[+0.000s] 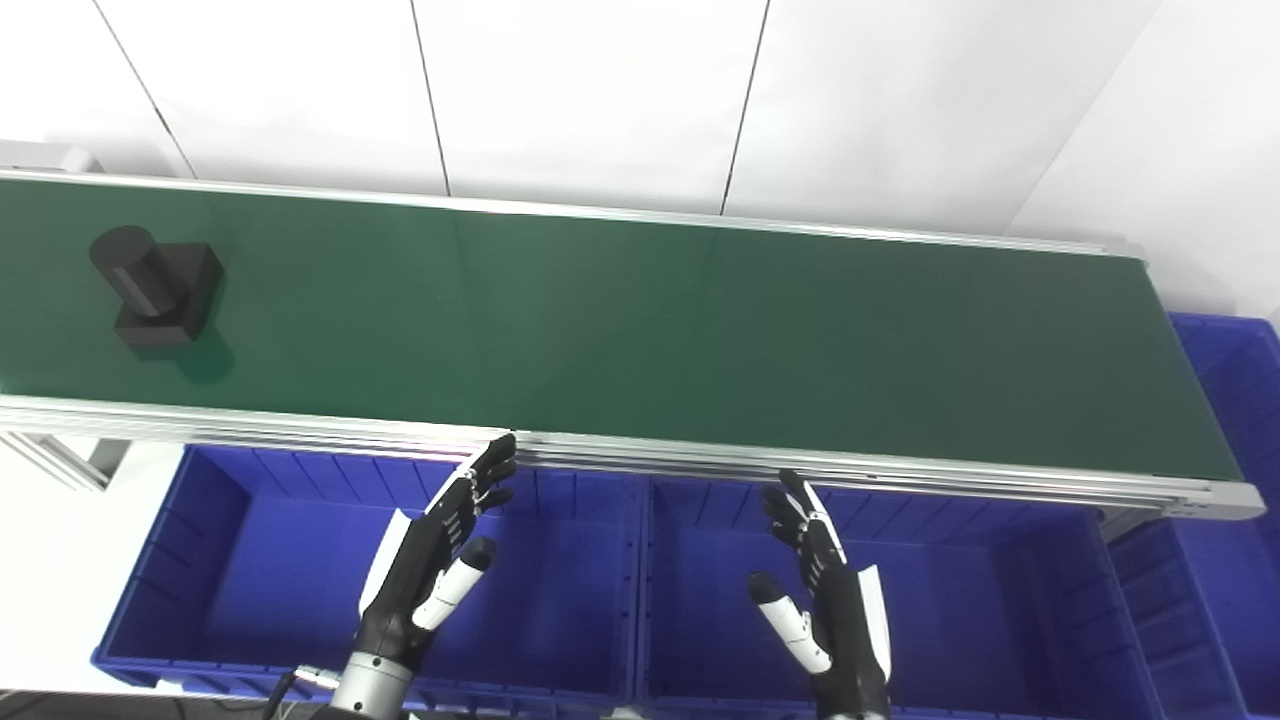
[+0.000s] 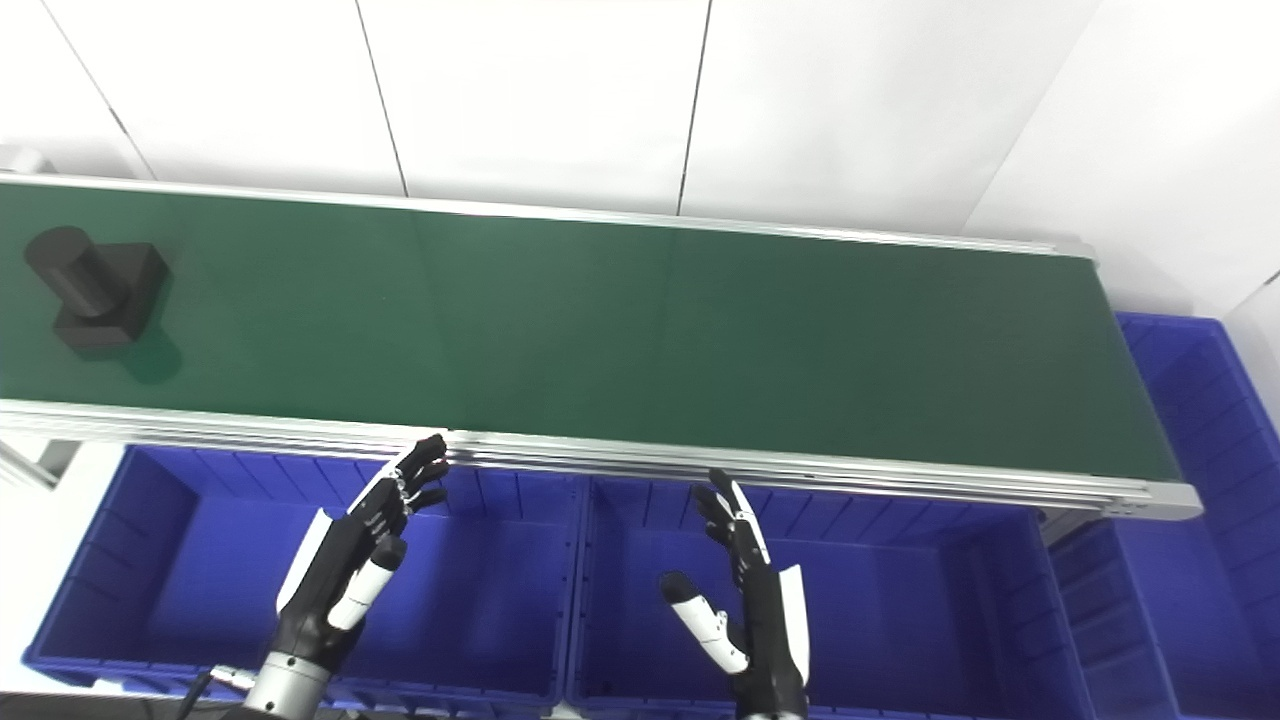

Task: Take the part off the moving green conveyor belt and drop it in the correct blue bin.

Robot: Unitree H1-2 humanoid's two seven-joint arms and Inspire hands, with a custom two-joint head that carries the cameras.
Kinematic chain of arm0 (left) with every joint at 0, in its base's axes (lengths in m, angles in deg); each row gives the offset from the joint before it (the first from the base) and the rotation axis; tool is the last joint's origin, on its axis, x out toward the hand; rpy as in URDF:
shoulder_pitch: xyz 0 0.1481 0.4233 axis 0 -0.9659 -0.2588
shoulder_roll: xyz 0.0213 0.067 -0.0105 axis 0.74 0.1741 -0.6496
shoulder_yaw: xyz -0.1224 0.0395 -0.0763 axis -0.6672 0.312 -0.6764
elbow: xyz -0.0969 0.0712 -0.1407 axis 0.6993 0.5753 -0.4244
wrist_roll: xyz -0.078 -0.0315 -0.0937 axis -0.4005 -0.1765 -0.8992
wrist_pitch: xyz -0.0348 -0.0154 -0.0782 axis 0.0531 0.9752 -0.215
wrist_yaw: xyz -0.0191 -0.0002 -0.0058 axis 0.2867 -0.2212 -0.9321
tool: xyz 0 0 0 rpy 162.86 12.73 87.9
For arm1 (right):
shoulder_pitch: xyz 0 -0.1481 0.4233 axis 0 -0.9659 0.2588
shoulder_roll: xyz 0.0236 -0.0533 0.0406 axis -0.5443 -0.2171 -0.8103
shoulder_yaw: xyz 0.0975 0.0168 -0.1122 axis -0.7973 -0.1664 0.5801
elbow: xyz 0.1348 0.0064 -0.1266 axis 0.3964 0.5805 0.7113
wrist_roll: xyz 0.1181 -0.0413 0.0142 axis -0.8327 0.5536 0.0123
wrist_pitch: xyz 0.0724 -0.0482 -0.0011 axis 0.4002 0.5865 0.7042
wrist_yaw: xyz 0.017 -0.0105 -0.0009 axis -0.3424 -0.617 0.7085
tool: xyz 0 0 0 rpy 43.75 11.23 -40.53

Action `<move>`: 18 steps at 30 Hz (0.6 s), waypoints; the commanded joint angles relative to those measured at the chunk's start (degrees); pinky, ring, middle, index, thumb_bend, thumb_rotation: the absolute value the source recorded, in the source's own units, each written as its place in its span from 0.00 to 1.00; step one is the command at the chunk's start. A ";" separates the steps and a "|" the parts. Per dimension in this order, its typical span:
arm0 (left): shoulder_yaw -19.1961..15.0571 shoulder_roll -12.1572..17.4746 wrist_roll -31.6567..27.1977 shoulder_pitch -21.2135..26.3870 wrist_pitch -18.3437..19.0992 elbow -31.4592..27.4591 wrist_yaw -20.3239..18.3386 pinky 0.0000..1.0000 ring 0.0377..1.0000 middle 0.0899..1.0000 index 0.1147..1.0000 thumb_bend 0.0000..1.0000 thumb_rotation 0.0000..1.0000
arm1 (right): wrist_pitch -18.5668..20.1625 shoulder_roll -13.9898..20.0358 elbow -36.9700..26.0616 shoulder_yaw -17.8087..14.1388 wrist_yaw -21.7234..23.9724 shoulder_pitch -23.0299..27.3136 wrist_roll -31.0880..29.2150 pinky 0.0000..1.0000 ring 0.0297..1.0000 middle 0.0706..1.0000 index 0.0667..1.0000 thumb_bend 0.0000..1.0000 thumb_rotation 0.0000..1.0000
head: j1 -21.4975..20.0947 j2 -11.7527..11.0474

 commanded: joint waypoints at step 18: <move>0.54 -1.07 0.25 1.63 -1.78 3.02 -1.06 0.85 0.89 0.91 0.88 0.72 0.85 | -2.66 2.09 1.66 2.61 -2.53 1.12 -2.39 0.85 0.85 0.84 0.91 0.74 0.78 | 12.14 -7.08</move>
